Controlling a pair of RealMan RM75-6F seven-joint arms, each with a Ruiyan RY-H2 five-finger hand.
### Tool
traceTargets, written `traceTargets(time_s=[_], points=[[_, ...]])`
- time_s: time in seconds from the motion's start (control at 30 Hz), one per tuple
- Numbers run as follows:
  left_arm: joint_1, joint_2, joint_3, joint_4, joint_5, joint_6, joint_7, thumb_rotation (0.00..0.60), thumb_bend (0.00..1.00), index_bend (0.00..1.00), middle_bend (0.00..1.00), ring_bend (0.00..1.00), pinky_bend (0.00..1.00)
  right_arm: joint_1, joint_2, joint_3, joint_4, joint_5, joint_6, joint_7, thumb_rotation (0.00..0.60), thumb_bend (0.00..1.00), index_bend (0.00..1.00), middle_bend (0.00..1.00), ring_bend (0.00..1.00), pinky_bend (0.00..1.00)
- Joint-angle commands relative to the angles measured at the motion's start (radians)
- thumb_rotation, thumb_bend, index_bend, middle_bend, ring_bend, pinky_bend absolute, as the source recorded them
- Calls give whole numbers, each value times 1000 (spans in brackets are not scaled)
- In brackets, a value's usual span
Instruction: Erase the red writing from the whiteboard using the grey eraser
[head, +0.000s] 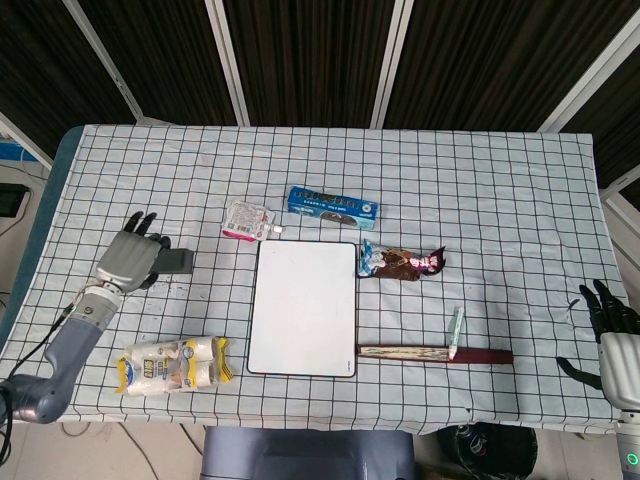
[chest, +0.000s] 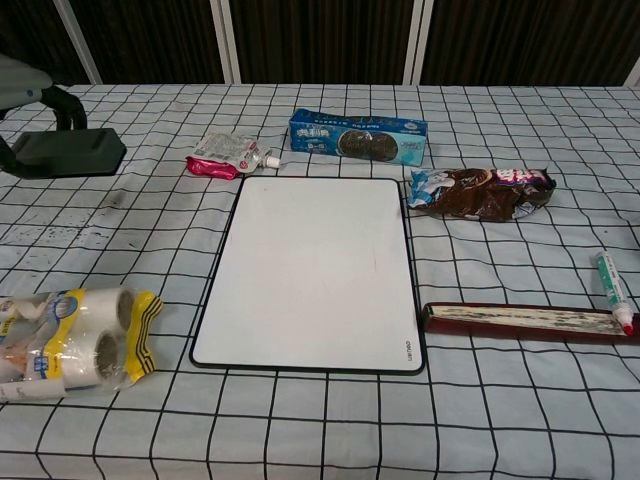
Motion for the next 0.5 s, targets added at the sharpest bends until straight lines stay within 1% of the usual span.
traceTargets(time_s=[0.03,0.23,0.33,0.37,0.4,0.43,0.5], points=[[17,-17,13,62,21,-33,-52,600,353,369,400,0,63,0,0,0,0,1,0,-1,600,79,4,21,136,187],[18,-69,22,152,51,-74,-74,600,343,355,389,0,62,1,0,0,1,2,-2,-1,600,79,4,21,136,187],[16,-95,18,182,61,-84,-79,600,313,343,377,0,62,1,0,1,2,2,-2,-1,600,79,4,21,136,187],[16,-100,16,187,64,-84,-81,600,295,326,358,0,62,1,0,1,2,2,-2,0,600,79,4,21,136,187],[17,-103,14,190,68,-82,-83,600,276,305,336,0,61,1,0,1,3,2,-1,0,600,79,4,21,136,187],[19,-106,12,193,71,-78,-82,600,240,254,293,0,60,1,0,1,3,2,-1,0,600,79,4,21,136,187],[21,-102,15,191,68,-80,-59,600,163,113,188,0,55,1,1,1,4,2,-1,2,600,79,4,21,136,187]])
